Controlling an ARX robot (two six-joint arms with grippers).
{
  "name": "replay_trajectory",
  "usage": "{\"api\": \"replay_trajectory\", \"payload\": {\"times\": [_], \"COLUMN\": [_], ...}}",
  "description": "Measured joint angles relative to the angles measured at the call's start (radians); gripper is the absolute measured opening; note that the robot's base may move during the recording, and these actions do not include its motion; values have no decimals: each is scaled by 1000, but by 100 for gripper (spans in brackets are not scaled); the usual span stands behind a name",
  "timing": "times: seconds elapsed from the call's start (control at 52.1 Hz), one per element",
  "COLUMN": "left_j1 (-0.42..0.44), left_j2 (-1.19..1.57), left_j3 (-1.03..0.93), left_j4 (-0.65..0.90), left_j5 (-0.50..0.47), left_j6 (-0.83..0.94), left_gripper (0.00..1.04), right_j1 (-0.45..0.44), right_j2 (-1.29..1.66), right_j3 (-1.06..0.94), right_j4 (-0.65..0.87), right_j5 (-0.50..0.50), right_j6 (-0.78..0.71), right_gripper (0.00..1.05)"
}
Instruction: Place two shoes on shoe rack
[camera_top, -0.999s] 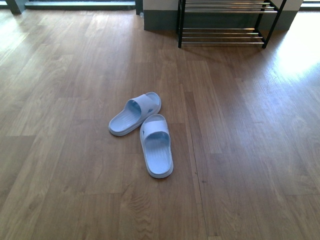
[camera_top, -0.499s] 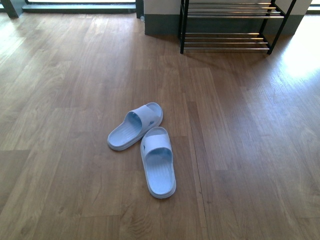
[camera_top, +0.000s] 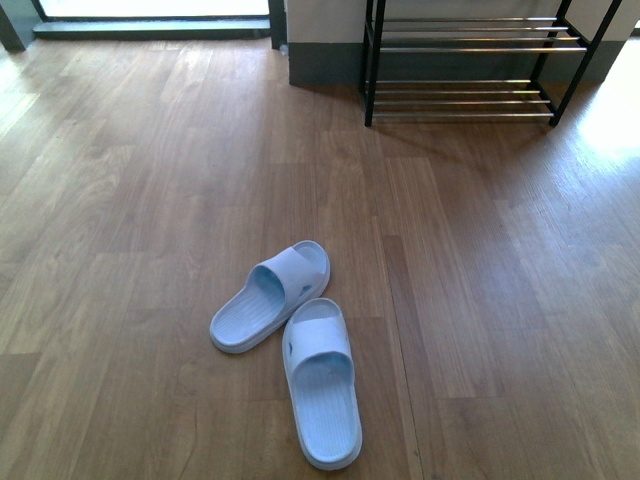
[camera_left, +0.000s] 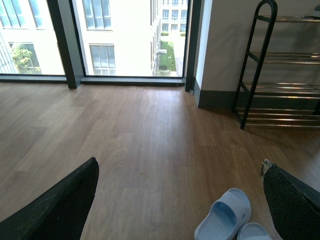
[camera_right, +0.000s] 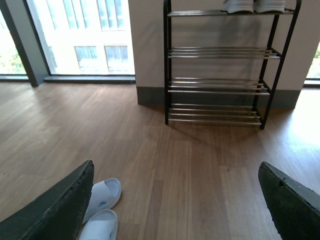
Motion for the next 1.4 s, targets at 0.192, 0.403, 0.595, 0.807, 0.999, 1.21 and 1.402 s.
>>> {"api": "replay_trajectory", "payload": {"times": [0.192, 0.403, 0.595, 0.807, 0.999, 1.21, 1.402], "left_j1": [0, 0, 0, 0, 0, 0, 0], "left_j2": [0, 0, 0, 0, 0, 0, 0], "left_j3": [0, 0, 0, 0, 0, 0, 0], "left_j4": [0, 0, 0, 0, 0, 0, 0], "left_j5": [0, -3, -3, -2, -1, -1, -1], "left_j6": [0, 0, 0, 0, 0, 0, 0], "left_gripper": [95, 95, 95, 95, 95, 95, 95], "right_j1": [0, 0, 0, 0, 0, 4, 12], "right_j2": [0, 1, 1, 1, 0, 6, 86], "right_j3": [0, 0, 0, 0, 0, 4, 14], "right_j4": [0, 0, 0, 0, 0, -19, -76], "right_j5": [0, -4, -3, -2, -1, 19, 35], "right_j6": [0, 0, 0, 0, 0, 8, 60], "right_gripper": [95, 95, 95, 95, 95, 95, 95]}}
